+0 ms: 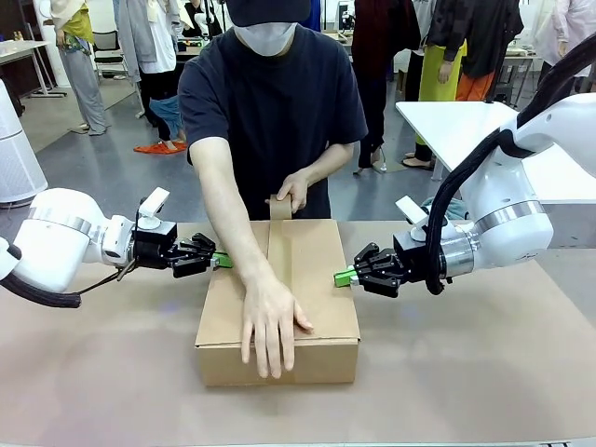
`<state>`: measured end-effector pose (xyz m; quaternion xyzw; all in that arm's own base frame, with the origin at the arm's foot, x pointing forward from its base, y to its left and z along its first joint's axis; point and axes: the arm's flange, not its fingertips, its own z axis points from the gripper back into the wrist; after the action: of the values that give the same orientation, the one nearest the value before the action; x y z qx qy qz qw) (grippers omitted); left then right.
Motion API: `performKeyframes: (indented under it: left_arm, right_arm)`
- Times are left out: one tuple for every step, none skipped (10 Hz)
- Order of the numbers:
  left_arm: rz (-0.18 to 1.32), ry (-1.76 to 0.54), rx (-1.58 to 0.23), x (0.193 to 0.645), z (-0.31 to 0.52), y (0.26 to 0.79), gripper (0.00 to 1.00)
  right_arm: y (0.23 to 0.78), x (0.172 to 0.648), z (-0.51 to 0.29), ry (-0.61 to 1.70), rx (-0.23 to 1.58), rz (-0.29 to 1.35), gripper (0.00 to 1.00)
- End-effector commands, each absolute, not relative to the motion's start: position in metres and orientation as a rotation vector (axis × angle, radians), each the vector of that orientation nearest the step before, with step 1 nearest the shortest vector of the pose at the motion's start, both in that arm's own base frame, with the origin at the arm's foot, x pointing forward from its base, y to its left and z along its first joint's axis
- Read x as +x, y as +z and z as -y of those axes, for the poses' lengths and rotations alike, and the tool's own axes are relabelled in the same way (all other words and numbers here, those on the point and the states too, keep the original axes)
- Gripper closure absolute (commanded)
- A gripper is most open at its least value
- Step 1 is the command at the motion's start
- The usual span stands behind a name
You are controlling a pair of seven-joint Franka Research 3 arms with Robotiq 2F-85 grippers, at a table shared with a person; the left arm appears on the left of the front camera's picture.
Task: Wrap the clocks to prevent damage.
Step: After the human seals the box with tape, release both hands from the side flaps of the Package Box.
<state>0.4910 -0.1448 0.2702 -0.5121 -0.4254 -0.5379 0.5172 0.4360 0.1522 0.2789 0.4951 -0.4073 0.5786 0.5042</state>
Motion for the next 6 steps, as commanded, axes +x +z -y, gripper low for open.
performKeyframes:
  left_arm:
    - [1.013, -1.293, -1.221, 0.4910, 0.1445, 0.2675, 1.00]
    - [1.013, -1.293, -1.221, 0.4910, 0.1445, 0.2675, 1.00]
    - [1.013, -1.293, -1.221, 0.4910, 0.1445, 0.2675, 1.00]
    - [1.013, -1.293, -1.221, 0.4910, 0.1445, 0.2675, 1.00]
    - [1.013, -1.293, -1.221, 0.4910, 0.1445, 0.2675, 1.00]
    - [1.013, -1.293, -1.221, 0.4910, 0.1445, 0.2675, 1.00]
  right_arm:
    - [0.2767, 0.4361, -0.1519, 1.392, 1.185, 0.978, 0.99]
    - [0.2767, 0.4361, -0.1519, 1.392, 1.185, 0.978, 0.99]
    - [0.2767, 0.4361, -0.1519, 1.392, 1.185, 0.978, 0.99]
    - [0.2767, 0.4361, -0.1519, 1.392, 1.185, 0.978, 0.99]
    - [0.2767, 0.4361, -0.1519, 1.392, 1.185, 0.978, 0.99]
    - [0.2767, 0.4361, -0.1519, 1.392, 1.185, 0.978, 0.99]
